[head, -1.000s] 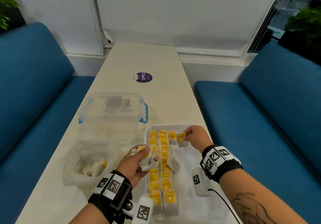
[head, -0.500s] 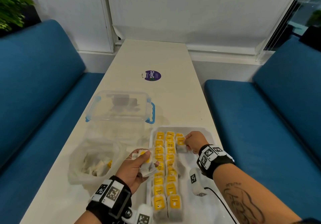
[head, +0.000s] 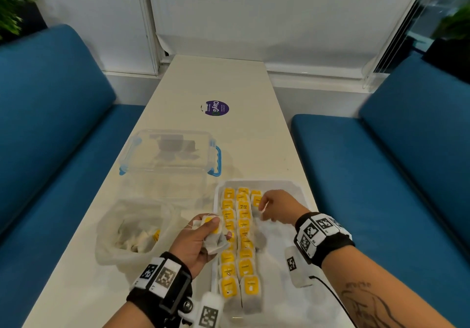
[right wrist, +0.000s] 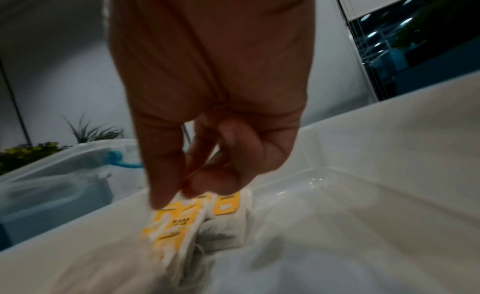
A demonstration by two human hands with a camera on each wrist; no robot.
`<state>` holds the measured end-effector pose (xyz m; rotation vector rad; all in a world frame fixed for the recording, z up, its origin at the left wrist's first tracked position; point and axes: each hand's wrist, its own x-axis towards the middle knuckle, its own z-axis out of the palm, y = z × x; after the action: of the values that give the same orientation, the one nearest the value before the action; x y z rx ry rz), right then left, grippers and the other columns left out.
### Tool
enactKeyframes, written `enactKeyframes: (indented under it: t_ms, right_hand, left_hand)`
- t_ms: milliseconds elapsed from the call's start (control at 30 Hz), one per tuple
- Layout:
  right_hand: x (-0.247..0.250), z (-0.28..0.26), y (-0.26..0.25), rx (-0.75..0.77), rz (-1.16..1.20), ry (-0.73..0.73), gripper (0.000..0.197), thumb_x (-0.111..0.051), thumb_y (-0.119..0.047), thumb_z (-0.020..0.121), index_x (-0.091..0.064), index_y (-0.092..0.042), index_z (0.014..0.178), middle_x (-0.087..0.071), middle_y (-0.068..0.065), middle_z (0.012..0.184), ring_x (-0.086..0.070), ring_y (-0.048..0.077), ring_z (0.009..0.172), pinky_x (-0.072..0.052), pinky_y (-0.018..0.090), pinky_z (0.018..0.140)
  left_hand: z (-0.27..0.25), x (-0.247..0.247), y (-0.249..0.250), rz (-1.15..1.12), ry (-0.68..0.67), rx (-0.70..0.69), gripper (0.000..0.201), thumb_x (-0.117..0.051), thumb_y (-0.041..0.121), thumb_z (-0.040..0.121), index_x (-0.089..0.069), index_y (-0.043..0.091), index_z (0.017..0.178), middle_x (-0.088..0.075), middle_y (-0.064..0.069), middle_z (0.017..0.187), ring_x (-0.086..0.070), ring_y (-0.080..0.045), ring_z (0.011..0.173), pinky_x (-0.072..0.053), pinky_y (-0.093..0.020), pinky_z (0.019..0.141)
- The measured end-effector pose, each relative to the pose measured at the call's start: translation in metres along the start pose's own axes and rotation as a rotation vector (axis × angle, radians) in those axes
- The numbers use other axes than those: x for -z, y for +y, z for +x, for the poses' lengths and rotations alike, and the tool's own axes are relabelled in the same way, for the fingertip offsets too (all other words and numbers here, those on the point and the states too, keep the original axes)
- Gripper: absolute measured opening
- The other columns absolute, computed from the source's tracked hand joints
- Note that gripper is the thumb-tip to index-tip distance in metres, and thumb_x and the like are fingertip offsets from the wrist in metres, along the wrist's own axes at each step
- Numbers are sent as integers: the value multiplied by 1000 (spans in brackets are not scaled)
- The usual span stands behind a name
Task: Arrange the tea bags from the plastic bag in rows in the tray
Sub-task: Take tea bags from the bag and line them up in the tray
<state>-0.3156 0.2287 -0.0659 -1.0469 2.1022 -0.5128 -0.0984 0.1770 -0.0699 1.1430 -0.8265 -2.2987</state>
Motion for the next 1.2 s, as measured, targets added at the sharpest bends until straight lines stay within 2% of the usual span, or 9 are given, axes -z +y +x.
enactKeyframes:
  t_ms: [167,367,567,667,733,800,900,1033,1200]
  right_hand:
    - [-20,-18,-11,88,-107,-127,9,-64,-16,85,-65,-17,94,-54,-5,62,-49,-1,36,-40,13,46]
    - [-28,-24,-9,27,-214,-101,27,-67,-30,84,-50,-16,68,-52,-4,60,-49,7,47,-36,12,36]
    - [-19,-31,-1,-102,-291,-36,21,-66,-5,78,-50,-15,70,-55,3,64,-51,13,50,-50,27,53]
    - [-13,-35,4,-126,-192,45,25,-64,-3,78,-51,-16,96,-52,3,85,-51,13,60,-43,22,47]
    - [-7,-34,5,-130,-192,64,22,-65,-2,79,-57,-13,97,-49,1,90,-50,11,63,-40,18,46]
    - [-2,-32,4,-120,-214,84,12,-65,-3,80,-59,-12,83,-51,-1,85,-49,10,65,-37,15,49]
    - [2,-29,7,-106,-136,154,20,-63,-9,85,-53,-15,69,-53,-1,79,-44,6,60,-33,16,50]
    - [-1,-29,6,-157,12,137,6,-48,-10,92,-47,-15,88,-56,4,80,-53,10,61,-40,21,47]
    - [-5,-24,6,-143,-103,29,13,-53,-3,87,-55,-15,91,-57,1,67,-53,9,57,-40,19,46]
  left_hand:
    - [-5,-5,-3,33,-32,1,9,-53,8,90,-56,11,82,-65,-8,59,-70,-22,57,-54,-25,46]
    - [-13,-3,-4,33,-53,-7,12,-53,9,90,-55,13,80,-64,-5,54,-69,-20,55,-54,-23,48]
    - [-22,0,-4,32,-72,-20,13,-51,7,91,-54,11,79,-62,-7,51,-66,-18,50,-52,-23,43]
    - [-23,1,-5,40,-76,-23,13,-51,8,91,-54,11,79,-61,-7,50,-67,-19,52,-51,-22,43]
    - [-23,1,-5,49,-71,-21,13,-51,9,91,-54,12,79,-62,-7,52,-68,-19,54,-51,-22,43]
    - [-23,1,-5,46,-62,-17,13,-52,9,90,-55,13,78,-64,-7,54,-69,-19,54,-51,-22,43]
    - [-24,2,-6,43,-55,-14,13,-53,9,90,-56,14,78,-66,-5,56,-69,-19,53,-52,-22,44]
    - [-25,2,-6,51,-55,-15,11,-53,9,90,-56,13,81,-65,-7,54,-68,-19,53,-52,-22,45]
    - [-24,4,-7,63,-55,-12,10,-53,9,90,-56,12,81,-63,-8,53,-68,-20,55,-55,-25,50]
